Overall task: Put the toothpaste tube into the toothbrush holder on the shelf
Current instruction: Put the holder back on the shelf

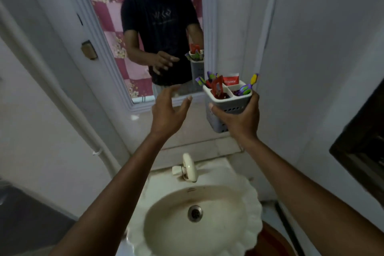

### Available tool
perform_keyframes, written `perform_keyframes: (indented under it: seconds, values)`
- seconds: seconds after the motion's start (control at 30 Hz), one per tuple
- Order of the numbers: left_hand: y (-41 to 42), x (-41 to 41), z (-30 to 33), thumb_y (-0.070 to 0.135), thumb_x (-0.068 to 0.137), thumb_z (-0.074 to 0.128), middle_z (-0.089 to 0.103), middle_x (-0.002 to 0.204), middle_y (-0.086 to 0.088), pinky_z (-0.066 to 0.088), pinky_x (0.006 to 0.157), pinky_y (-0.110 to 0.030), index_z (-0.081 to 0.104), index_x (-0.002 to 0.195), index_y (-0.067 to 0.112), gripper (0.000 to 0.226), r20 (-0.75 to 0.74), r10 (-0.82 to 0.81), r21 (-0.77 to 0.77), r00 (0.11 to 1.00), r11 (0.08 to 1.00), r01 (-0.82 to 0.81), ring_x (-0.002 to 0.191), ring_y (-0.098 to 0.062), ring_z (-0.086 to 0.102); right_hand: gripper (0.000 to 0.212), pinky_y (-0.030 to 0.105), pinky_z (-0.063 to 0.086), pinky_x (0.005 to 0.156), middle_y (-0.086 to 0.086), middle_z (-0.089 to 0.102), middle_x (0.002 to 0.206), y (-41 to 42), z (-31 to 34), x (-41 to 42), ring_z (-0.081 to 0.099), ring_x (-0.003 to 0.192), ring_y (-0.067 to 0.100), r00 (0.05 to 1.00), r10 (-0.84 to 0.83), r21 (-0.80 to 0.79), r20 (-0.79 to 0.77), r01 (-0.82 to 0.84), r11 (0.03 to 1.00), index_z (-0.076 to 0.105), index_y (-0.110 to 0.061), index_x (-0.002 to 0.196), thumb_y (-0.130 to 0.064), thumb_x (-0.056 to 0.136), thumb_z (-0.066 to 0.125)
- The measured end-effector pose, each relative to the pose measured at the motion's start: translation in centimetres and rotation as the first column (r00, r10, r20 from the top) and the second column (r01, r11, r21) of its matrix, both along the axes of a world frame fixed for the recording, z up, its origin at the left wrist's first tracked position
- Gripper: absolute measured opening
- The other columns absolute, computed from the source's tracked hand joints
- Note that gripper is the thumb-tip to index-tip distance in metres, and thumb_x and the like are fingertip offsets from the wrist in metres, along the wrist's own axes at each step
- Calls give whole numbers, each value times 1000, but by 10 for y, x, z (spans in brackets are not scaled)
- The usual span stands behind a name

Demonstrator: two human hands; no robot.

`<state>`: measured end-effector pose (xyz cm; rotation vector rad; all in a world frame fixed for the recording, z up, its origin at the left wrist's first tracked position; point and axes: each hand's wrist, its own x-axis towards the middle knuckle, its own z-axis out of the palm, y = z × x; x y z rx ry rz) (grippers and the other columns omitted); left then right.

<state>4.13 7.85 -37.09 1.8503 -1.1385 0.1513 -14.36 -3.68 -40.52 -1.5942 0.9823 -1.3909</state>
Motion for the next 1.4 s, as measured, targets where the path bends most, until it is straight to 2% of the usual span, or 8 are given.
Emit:
perform_keyframes:
  seconds: [0.1,0.23,0.43,0.67,0.9,1.07,1.23,1.4]
  values:
    - [-2,-15,57,53,100,69,65,140,-1,52,103,-35,61,144,19,57,92,-7,-84,996,996,15,127,-14,61,113,35,61,94,0,71,134,-14,67,-9,71,119,19,998,-21,-104,63,28,994,57,-19,143,-69,51,100]
    - [-7,-33,133,57,98,67,65,143,-1,54,107,-46,61,141,20,57,204,46,-174,978,985,-10,130,-18,62,110,41,63,95,-1,70,130,-28,158,-27,71,117,20,990,-12,-219,140,43,975,58,-21,135,-74,48,98]
    - [-10,-70,247,39,102,71,66,140,-8,52,105,-40,63,141,15,46,327,109,-302,939,953,-6,122,-15,60,105,40,64,93,-3,68,128,-32,284,-57,70,116,21,975,42,-374,219,44,926,55,-27,130,-79,48,97]
    - [-21,-75,350,52,102,65,63,149,-4,49,113,-50,59,147,19,56,434,198,-398,879,917,-10,136,-23,58,112,29,59,82,-5,68,125,-30,394,-71,71,112,18,965,85,-442,249,36,896,57,-23,131,-84,45,93]
    - [-44,-55,431,53,102,64,65,145,0,43,110,-34,64,142,20,51,457,301,-520,837,854,-24,135,-22,61,108,34,54,87,-8,65,122,-31,489,-59,68,112,19,958,43,-479,283,102,872,53,-26,123,-92,44,85]
    - [-70,-34,452,56,103,60,61,150,-3,48,113,-52,60,145,21,55,457,306,-493,835,868,-48,137,-27,60,111,37,55,88,-7,64,123,-40,530,-29,67,112,21,947,-29,-479,319,188,858,55,-22,131,-93,50,82]
    - [-97,-7,453,64,104,48,48,162,0,19,127,-69,52,153,30,60,431,331,-320,839,926,-200,154,-27,42,117,40,54,92,1,64,135,-62,544,8,65,125,26,950,-86,-468,300,225,854,53,-15,139,-93,57,82]
    - [-113,18,443,75,105,25,38,172,0,-2,130,-63,46,160,35,71,469,385,-248,795,921,-300,166,-28,15,127,38,47,92,8,57,151,-88,542,43,59,138,31,983,-95,-468,158,160,869,41,-9,157,-93,68,77]
